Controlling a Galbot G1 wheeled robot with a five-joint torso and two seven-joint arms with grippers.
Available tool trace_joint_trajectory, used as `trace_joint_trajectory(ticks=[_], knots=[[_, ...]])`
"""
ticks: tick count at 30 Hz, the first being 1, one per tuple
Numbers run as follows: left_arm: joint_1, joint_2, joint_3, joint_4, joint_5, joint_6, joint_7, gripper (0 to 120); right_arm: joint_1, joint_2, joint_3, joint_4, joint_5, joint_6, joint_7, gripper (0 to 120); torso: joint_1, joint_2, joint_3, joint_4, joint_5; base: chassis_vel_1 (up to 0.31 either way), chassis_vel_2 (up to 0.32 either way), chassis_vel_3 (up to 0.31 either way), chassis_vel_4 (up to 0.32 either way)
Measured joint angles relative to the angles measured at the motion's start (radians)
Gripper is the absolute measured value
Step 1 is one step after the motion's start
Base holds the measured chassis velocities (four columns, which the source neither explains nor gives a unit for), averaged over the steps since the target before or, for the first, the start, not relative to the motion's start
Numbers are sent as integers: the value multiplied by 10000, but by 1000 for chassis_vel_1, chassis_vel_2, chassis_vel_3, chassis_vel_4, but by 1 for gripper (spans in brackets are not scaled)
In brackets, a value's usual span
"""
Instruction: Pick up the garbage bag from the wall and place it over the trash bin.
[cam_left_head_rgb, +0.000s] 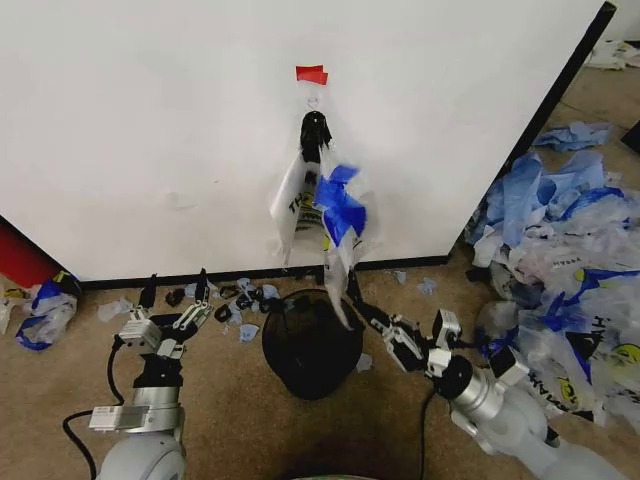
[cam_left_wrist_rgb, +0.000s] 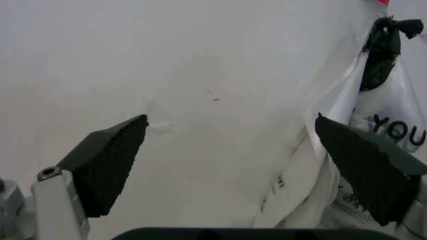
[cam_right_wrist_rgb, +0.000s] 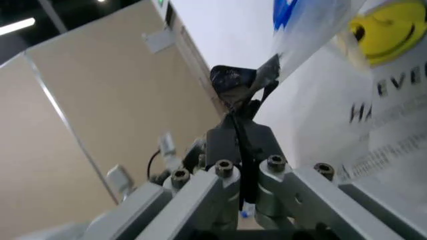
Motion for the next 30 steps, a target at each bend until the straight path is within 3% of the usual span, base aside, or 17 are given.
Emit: trace_joint_trajectory(ticks=[30], knots=[[-268,-2,58,272,62,-7,4,100,-215,-900,-10,-594,-1551,406,-2475,0,1,0,0,0,-1,0,0,0,0]])
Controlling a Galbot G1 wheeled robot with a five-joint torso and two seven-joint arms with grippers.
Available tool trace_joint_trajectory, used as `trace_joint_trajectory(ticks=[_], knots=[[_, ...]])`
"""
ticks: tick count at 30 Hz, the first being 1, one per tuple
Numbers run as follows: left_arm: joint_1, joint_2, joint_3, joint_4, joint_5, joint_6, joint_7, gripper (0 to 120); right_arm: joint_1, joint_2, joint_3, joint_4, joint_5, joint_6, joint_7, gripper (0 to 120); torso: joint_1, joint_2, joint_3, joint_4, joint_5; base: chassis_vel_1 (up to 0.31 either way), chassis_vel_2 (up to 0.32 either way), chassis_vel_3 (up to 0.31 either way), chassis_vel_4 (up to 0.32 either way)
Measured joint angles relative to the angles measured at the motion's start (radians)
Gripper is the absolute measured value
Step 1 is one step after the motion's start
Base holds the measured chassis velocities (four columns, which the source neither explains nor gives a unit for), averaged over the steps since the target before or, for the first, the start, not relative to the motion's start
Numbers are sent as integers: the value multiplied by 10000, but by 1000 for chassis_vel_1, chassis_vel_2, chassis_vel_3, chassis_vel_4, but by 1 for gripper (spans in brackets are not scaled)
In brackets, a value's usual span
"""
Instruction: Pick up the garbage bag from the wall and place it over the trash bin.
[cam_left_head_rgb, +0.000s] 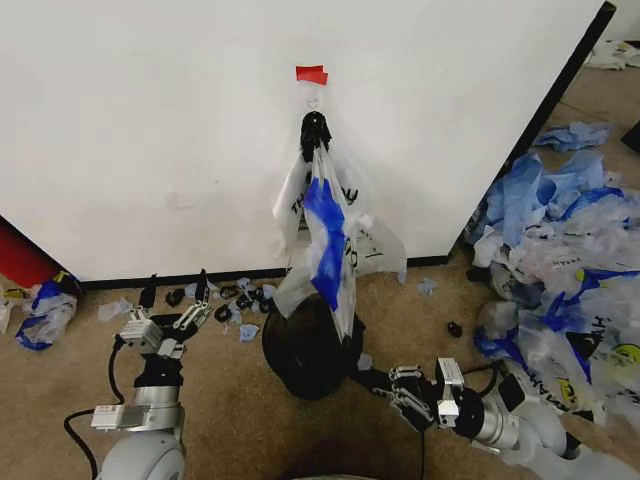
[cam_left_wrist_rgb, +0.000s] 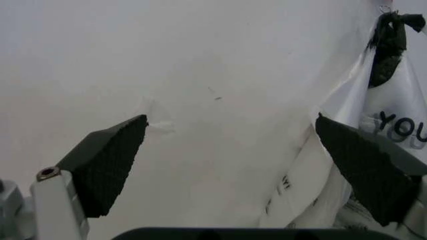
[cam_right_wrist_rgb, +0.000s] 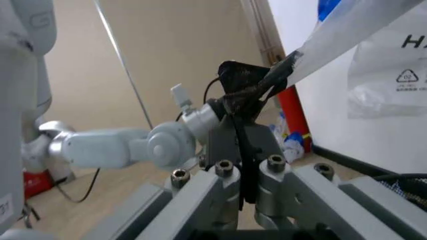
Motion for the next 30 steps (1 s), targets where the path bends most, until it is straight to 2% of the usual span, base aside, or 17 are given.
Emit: trace_joint_trajectory(ticks=[14,30], knots=[[-214,112,19,126,-77,28,-14,99,68,-180,42,-356,-388,-113,-854,0,0,0,0,1,0,0,0,0,0],[-108,5,62,143,-26,28,-6,99,85,-184,-17,-446,-451,-168,-995,0,0,0,0,0,0,0,0,0,0]])
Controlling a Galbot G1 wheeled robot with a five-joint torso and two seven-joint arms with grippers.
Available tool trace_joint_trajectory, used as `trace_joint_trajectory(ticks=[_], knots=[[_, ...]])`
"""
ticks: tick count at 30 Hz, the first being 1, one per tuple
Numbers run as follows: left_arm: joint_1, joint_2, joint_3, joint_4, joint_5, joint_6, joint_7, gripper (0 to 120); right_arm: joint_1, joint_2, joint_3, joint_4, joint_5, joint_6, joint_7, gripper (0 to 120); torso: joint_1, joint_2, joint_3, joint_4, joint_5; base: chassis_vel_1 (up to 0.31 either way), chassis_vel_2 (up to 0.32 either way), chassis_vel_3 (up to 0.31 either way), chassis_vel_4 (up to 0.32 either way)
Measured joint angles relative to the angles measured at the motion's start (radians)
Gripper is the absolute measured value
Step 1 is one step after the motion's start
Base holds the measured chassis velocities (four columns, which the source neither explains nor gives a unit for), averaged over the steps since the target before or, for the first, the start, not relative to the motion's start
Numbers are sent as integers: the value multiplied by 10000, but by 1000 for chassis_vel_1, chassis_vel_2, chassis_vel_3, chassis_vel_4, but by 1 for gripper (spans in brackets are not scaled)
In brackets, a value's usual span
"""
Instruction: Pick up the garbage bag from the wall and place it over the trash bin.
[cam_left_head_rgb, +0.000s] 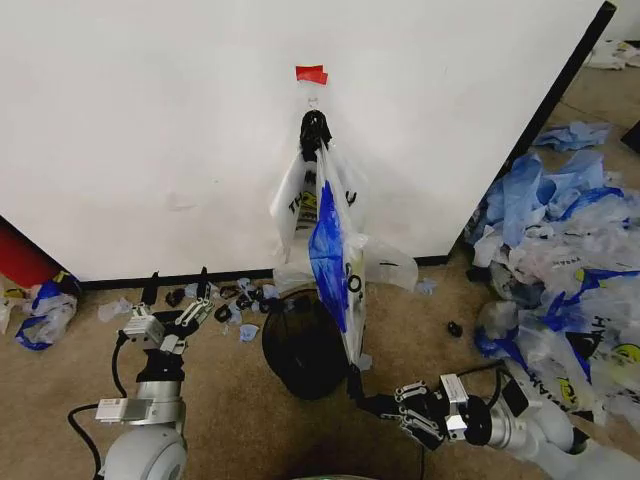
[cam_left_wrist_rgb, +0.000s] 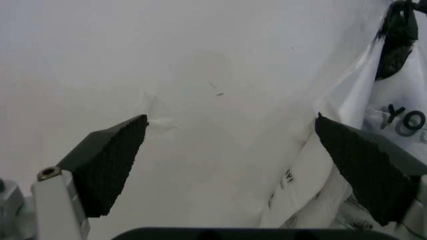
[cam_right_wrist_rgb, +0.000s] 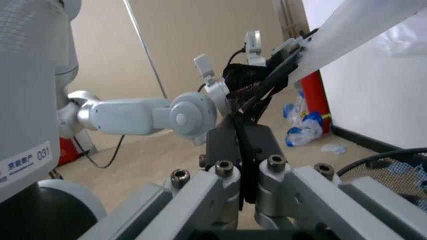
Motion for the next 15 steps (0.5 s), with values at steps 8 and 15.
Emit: trace_joint_trajectory(ticks=[8,15], knots=[[-33,-26,31,5,12,0,5,99,83,-25,1,-38,15,-56,-103,0,0,0,0,0,0,0,0,0,0],[-15,-41,29,41,17,-6,6,99,25,-29,-30,-125,-57,-78,-255,0,0,0,0,0,0,0,0,0,0]])
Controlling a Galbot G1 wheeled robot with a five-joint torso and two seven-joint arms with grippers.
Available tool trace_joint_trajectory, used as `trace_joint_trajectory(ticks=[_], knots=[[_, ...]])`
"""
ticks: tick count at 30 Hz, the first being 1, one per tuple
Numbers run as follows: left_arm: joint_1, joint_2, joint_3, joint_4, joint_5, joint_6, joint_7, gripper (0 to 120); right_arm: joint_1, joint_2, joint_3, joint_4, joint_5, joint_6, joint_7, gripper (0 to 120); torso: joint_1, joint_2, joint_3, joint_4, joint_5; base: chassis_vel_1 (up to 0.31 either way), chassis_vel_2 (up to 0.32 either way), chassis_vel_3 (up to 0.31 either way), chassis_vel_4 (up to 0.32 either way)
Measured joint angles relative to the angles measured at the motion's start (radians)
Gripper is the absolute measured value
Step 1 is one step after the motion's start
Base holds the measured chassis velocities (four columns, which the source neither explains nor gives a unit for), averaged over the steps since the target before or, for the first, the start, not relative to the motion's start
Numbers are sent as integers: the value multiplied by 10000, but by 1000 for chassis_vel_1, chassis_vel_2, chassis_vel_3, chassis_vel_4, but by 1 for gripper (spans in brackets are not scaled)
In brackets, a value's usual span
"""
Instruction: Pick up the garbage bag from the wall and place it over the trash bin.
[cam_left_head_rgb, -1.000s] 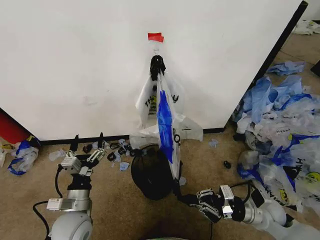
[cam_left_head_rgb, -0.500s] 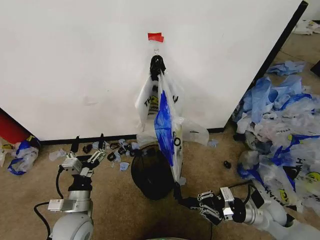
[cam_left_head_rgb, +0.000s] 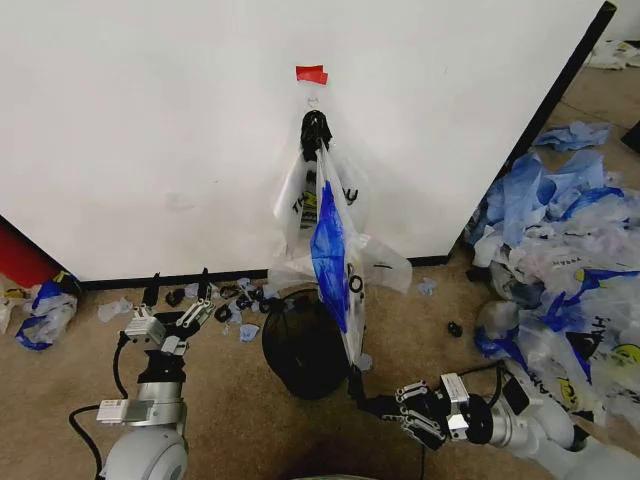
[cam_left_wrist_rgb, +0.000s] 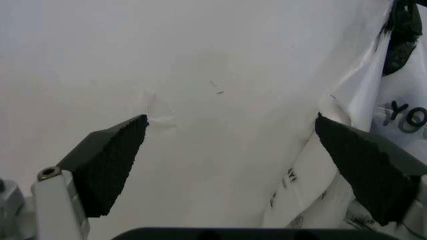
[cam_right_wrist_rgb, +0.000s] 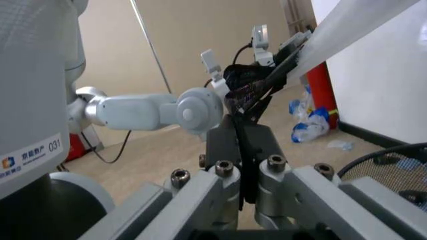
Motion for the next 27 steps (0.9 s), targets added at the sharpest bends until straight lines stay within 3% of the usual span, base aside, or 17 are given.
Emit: trace_joint_trajectory(ticks=[16,27], knots=[[-108,-46,74,122,21,-17,23,99,144,204,-133,-391,-99,-49,-112,0,0,0,0,-2,0,0,0,0,0],[-56,86,103,-33,-28,-33,213,99,1731,712,-388,-699,883,-94,1269,0,0,0,0,0,-1,0,0,0,0]])
